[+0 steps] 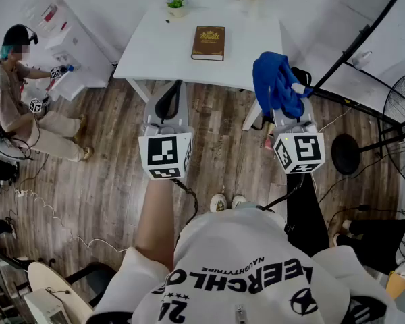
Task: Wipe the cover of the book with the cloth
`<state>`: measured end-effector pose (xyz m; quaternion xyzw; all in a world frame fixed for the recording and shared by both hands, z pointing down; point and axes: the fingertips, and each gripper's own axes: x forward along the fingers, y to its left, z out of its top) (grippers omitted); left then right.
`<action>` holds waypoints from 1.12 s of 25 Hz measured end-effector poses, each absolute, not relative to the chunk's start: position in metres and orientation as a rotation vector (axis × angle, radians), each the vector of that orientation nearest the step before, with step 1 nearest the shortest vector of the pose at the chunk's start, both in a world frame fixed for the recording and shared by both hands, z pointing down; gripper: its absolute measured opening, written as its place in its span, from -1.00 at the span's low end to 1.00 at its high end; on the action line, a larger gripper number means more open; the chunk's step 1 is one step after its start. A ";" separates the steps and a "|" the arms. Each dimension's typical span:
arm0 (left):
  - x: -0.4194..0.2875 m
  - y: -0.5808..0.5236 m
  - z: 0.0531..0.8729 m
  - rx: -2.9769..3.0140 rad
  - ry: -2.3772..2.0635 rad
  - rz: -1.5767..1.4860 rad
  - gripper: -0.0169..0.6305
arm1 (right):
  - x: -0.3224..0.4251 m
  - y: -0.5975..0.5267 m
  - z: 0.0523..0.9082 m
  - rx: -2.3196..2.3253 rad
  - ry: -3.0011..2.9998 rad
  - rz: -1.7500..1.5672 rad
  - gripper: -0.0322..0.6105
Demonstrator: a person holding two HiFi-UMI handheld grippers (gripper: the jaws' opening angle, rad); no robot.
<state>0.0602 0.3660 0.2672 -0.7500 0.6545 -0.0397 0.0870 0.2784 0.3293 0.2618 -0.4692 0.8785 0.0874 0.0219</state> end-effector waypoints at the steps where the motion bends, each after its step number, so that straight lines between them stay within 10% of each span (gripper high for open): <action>1: 0.060 0.367 0.267 -2.235 1.948 -0.119 -0.77 | 0.278 0.330 0.261 -1.457 2.721 0.270 -0.63; 28: 0.062 0.332 0.286 -2.352 1.852 -0.090 -0.52 | 0.269 0.293 0.274 -1.472 2.695 0.225 -0.63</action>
